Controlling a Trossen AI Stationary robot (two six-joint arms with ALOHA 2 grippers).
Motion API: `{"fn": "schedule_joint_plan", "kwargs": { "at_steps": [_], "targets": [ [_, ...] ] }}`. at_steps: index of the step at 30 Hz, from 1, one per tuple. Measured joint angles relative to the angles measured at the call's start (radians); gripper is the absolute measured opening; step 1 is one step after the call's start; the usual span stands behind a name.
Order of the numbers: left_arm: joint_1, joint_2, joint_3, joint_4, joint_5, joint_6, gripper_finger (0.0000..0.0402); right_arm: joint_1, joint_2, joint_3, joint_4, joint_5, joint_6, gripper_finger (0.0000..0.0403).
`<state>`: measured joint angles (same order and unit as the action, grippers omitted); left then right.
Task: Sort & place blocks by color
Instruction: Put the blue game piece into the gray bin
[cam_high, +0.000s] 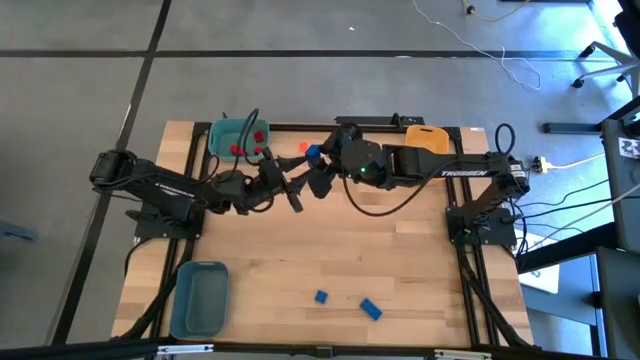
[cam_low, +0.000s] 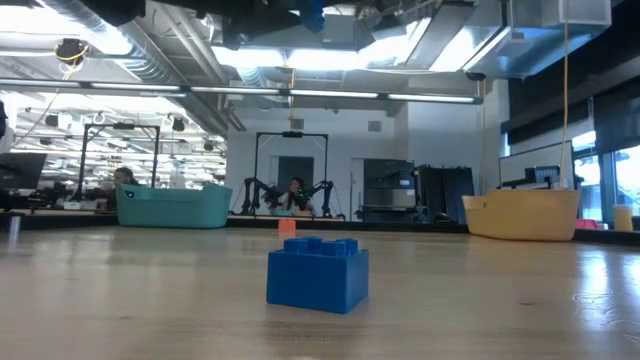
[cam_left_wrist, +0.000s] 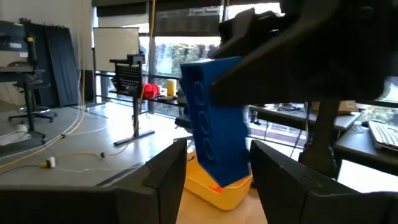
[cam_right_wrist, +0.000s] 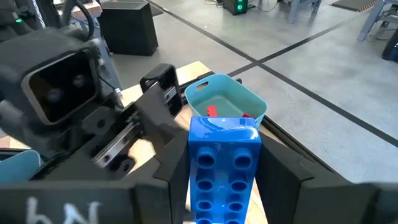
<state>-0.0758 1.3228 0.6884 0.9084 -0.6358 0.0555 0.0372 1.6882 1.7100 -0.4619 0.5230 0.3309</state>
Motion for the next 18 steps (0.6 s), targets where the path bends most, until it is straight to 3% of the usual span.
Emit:
{"fn": "schedule_joint_plan", "kwargs": {
  "at_steps": [8,18],
  "targets": [
    [0.060,0.000,0.000,0.001,0.136,-0.052,0.0169,0.007,0.000,0.000,0.000,0.003,-0.002,0.0142],
    [0.079,0.000,0.000,0.000,0.142,-0.053,0.0161,0.011,0.000,-0.001,0.006,0.007,-0.001,0.0142]
  ]
}}
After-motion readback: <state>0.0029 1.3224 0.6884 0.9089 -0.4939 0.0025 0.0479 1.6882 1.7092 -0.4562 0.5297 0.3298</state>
